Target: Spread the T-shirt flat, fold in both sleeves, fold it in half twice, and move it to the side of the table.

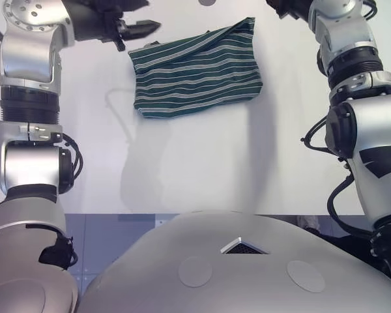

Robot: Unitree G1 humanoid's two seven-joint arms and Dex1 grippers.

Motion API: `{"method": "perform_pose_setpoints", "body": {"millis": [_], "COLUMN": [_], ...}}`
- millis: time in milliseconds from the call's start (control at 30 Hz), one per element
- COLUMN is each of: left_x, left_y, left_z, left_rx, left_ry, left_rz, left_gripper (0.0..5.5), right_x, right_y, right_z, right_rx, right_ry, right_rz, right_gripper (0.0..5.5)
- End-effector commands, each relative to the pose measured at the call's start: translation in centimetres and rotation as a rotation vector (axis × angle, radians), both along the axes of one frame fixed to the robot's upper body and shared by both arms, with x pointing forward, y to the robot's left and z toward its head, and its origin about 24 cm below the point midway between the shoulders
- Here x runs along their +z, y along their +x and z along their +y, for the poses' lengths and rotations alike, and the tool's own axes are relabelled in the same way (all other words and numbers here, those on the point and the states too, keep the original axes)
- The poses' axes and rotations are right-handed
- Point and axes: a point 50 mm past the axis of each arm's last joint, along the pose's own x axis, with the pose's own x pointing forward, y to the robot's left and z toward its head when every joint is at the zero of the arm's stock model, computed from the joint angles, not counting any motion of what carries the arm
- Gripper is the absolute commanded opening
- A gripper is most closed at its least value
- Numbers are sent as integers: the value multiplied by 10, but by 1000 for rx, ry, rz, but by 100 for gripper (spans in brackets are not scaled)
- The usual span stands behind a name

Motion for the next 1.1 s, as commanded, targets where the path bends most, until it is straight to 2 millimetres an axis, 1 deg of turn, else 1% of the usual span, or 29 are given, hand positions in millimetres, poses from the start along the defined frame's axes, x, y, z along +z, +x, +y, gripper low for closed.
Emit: {"method": "perform_pose_setpoints", "body": {"millis": [33, 100, 167, 233, 333, 400, 433, 500, 567, 667, 767, 833, 967, 1033, 1100], "left_x": [-27, -37, -40, -46, -64, -69, -71, -76, -79, -77, -75, -74, -56, -35, -20], "left_y": [-17, -3, 8, 13, 15, 16, 18, 19, 24, 35, 40, 45, 71, 86, 93], "left_z": [3, 0, -5, -10, -12, -13, -14, -8, -3, -5, -7, -6, -5, -5, -7], "left_rx": [-77, -14, -13, -47, -153, -212, -225, -231, -205, -120, -94, -67, 145, 294, 383], "left_ry": [190, 310, 407, 461, 605, 646, 655, 693, 741, 753, 756, 777, 791, 764, 711], "left_rz": [-7, -220, -459, -582, -727, -800, -810, -815, -839, -870, -882, -891, -933, -953, -954], "left_gripper": [240, 240, 240, 240, 240, 240, 240, 240, 240, 240, 240, 240, 240, 240, 240], "right_x": [-8, -17, -32, -44, -59, -65, -68, -74, -81, -99, -117, -124, -127, -122, -117], "right_y": [-14, -27, -47, -66, -89, -100, -105, -112, -121, -134, -142, -145, -147, -145, -144], "right_z": [27, 40, 57, 70, 91, 96, 97, 104, 111, 114, 110, 107, 109, 113, 116], "right_rx": [98, 122, 164, 194, 228, 232, 235, 260, 295, 332, 332, 330, 334, 352, 371], "right_ry": [34, 65, 99, 117, 154, 167, 168, 162, 151, 105, 37, 13, 17, 25, 17], "right_rz": [7, 4, 20, 48, 102, 129, 140, 161, 201, 286, 372, 402, 406, 364, 325], "right_gripper": [293, 293, 293, 293, 293, 293, 293, 293, 293, 293, 293, 293, 293, 293, 293]}}
